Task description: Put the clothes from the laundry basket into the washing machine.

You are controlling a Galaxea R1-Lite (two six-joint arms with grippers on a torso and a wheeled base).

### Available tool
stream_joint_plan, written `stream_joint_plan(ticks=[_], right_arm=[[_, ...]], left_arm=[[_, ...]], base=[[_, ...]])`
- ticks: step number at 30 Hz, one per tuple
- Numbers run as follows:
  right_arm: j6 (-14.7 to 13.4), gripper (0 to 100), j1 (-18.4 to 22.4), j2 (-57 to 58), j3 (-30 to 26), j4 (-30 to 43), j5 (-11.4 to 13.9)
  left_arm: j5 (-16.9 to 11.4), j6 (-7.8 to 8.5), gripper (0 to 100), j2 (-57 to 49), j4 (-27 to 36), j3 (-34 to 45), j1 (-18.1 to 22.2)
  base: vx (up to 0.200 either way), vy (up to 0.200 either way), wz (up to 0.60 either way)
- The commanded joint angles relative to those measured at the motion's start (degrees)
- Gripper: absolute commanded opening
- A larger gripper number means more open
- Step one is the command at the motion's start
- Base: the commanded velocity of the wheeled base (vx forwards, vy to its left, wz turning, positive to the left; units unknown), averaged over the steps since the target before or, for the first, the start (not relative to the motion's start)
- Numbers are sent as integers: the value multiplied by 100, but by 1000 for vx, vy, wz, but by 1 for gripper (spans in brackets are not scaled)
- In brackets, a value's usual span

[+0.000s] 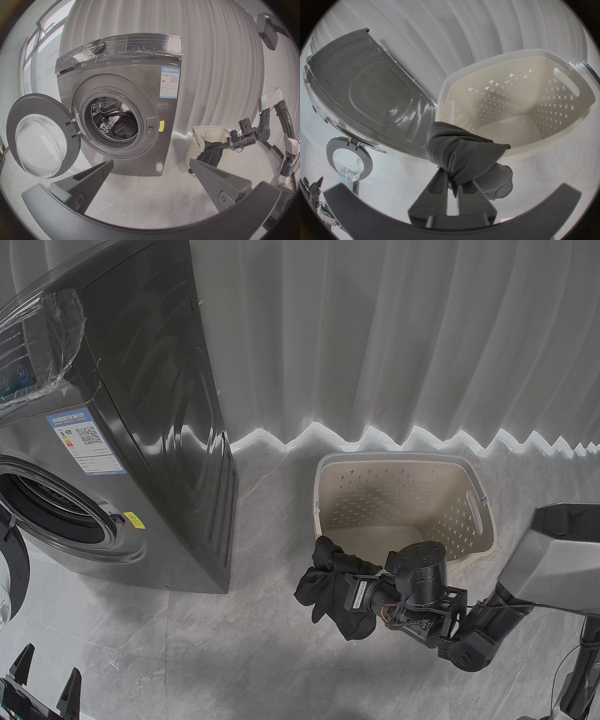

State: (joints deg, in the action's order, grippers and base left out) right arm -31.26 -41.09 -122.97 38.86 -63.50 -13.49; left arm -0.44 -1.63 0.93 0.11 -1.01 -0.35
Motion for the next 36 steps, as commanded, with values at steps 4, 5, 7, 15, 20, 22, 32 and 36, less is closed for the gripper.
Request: stream_joint_plan(ticks=[4, 5, 7, 15, 20, 22, 32, 36], right_arm=[[445, 0, -206, 1732, -1118, -136, 198], [524, 0, -268, 2189, -1434, -215, 374], [726, 0, -268, 2664, -1619, -224, 488], [1667, 0, -285, 3736, -1803, -716, 620], [2071, 0, -206, 3771, -1891, -804, 822], [2080, 0, -206, 3736, -1953, -822, 805], [2062, 0, -197, 3675, -1909, -822, 813], [2053, 0, -197, 3648, -1865, -831, 787]], left_arm=[[0, -4, 100, -66, 7, 84, 0], [0, -4, 100, -75, -2, 84, 0], [0, -4, 100, -66, -2, 84, 0], [0, 14, 100, -66, 7, 84, -9], [0, 32, 100, -57, -2, 84, -9], [0, 5, 100, -57, -2, 84, -17], [-9, 23, 100, -40, 7, 84, -17], [0, 23, 100, -40, 7, 84, -17]], base=[[0, 0, 0], [0, 0, 0], [0, 0, 0], [0, 0, 0], [0, 0, 0], [0, 0, 0], [-160, 0, 0], [-200, 0, 0]])
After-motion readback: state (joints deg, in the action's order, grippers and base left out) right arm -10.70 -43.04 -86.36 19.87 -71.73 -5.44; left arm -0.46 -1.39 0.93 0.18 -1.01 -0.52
